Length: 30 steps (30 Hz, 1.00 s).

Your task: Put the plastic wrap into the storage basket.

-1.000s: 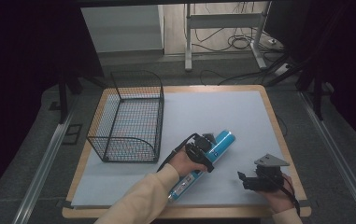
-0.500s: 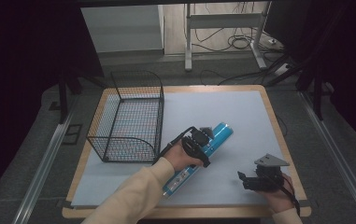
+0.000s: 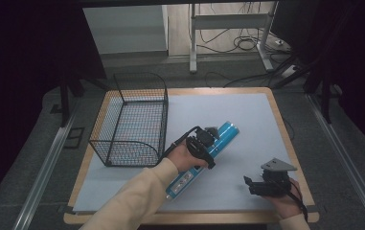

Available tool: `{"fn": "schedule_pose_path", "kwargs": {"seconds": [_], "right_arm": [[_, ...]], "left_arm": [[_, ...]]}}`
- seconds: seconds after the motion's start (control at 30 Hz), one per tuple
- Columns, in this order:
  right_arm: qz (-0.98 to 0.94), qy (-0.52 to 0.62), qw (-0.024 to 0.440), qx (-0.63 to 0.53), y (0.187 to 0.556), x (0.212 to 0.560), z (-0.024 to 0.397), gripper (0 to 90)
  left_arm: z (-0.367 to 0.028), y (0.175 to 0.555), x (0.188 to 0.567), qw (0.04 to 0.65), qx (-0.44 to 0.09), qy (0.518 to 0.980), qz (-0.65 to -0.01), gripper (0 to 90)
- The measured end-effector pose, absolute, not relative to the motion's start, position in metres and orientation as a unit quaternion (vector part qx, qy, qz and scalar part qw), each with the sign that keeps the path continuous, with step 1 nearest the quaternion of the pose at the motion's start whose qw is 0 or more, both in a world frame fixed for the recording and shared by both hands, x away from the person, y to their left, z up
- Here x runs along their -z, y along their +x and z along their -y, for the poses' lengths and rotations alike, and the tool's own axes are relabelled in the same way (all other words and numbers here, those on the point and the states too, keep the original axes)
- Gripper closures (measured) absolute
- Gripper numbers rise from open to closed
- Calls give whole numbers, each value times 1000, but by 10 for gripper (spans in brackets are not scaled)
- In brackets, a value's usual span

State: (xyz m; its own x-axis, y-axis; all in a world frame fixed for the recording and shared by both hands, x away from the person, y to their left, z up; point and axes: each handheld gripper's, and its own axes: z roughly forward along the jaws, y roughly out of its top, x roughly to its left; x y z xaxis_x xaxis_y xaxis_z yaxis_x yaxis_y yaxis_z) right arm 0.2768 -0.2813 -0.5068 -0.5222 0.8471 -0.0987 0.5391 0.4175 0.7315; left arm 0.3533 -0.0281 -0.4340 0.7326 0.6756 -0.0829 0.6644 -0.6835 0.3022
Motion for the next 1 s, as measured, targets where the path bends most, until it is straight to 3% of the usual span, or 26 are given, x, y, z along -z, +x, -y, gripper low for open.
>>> {"fn": "schedule_pose_path", "kwargs": {"seconds": [1.0], "right_arm": [[-809,424,237,-330,278,506,281,110]], "left_arm": [[25,368,396,156,-36,919,-360,314]]}}
